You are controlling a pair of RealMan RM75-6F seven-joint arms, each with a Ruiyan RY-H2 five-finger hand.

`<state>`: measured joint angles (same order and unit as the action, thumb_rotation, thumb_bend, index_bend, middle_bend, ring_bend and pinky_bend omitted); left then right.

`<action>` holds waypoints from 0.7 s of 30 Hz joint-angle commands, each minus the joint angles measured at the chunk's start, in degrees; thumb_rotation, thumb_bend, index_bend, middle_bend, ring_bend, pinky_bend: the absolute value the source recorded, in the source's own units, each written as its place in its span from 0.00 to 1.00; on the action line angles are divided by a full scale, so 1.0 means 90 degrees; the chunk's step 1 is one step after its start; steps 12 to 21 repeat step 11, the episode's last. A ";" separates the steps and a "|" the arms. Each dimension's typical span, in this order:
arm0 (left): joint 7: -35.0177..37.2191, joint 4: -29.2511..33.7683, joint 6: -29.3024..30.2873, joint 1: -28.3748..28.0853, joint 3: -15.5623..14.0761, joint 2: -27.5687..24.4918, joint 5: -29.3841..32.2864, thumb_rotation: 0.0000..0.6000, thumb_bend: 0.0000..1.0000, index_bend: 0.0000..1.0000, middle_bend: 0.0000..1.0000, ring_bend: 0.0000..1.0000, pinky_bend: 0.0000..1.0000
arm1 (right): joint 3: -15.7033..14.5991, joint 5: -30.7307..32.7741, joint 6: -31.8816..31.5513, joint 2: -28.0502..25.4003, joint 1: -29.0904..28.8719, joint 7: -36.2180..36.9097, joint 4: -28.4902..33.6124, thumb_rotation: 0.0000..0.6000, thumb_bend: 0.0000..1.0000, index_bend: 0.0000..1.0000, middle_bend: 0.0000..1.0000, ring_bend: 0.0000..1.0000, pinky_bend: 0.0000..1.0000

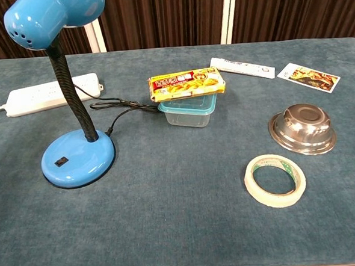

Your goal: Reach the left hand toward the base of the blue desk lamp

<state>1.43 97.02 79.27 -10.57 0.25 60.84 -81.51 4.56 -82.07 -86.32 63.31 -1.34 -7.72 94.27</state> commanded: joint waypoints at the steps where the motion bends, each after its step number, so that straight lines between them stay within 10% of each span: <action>1: 0.0166 -0.0178 0.0081 0.0033 0.0028 0.0043 -0.0076 1.00 0.04 0.12 0.06 0.00 0.08 | 0.0008 -0.0027 -0.0019 0.0005 -0.0004 0.0027 -0.0022 1.00 0.29 0.14 0.06 0.04 0.86; 4: 0.0124 -0.0253 0.0133 0.0066 0.0036 0.0073 -0.0098 1.00 0.04 0.12 0.06 0.00 0.06 | 0.0011 -0.0073 -0.0030 0.0009 -0.0015 0.0092 -0.0062 1.00 0.29 0.14 0.06 0.04 0.10; 5: 0.0128 -0.0255 0.0137 0.0073 0.0038 0.0073 -0.0101 1.00 0.04 0.12 0.06 0.00 0.06 | 0.0011 -0.0085 -0.0032 0.0009 -0.0018 0.0112 -0.0072 1.00 0.29 0.14 0.06 0.04 0.01; 21: 0.0106 -0.0251 0.0185 0.0114 0.0027 0.0050 -0.0187 1.00 0.04 0.12 0.06 0.00 0.06 | -0.0008 -0.0137 -0.0028 0.0000 -0.0022 0.0183 -0.0102 1.00 0.29 0.14 0.06 0.04 0.00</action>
